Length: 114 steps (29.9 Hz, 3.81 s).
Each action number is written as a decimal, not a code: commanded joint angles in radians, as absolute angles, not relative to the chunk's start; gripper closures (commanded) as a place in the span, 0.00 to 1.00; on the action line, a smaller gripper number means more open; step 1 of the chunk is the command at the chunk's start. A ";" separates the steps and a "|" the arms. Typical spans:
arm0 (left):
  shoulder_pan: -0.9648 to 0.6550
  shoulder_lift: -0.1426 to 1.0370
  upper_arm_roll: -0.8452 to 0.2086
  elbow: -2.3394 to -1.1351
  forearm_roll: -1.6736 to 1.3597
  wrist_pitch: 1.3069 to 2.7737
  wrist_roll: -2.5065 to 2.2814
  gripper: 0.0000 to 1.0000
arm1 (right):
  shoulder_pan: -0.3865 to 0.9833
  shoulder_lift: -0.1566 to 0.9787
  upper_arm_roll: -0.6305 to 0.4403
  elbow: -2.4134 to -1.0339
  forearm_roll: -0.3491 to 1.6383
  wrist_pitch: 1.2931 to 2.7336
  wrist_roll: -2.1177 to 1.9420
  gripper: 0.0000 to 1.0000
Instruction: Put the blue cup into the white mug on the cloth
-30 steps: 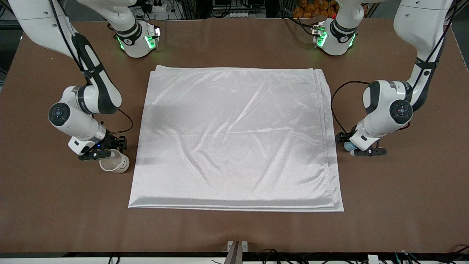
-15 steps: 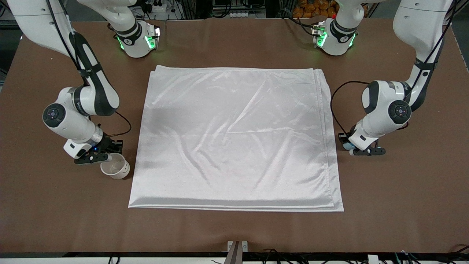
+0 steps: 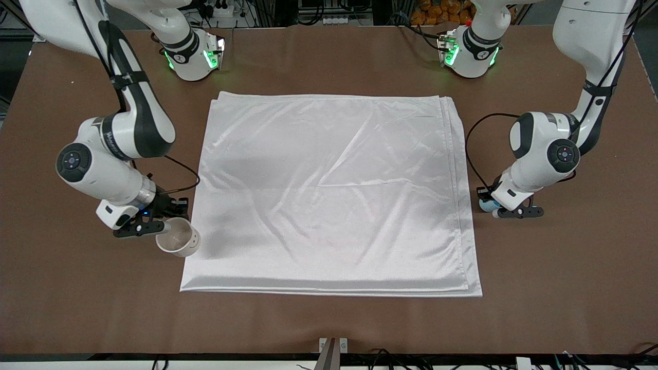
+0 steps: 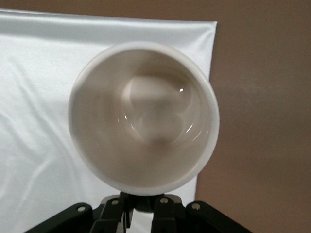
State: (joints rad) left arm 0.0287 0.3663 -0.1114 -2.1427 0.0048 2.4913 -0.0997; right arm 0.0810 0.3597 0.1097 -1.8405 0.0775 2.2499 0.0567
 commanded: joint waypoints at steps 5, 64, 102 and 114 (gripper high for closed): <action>0.034 0.307 -0.115 -2.134 0.032 2.458 -0.103 1.00 | 0.276 0.360 0.109 -1.763 0.094 2.209 0.418 1.00; 0.025 0.143 -0.279 -1.781 0.097 1.954 -0.216 1.00 | 0.792 0.764 0.103 -1.453 0.069 2.368 1.022 0.42; -0.288 0.288 -0.285 -1.706 0.133 1.947 -0.577 1.00 | 0.655 0.330 0.097 -1.451 -0.058 1.795 0.889 0.00; -0.445 0.434 -0.285 -1.599 0.144 1.956 -0.787 1.00 | 0.480 0.170 0.097 -1.450 -0.057 1.586 0.594 0.00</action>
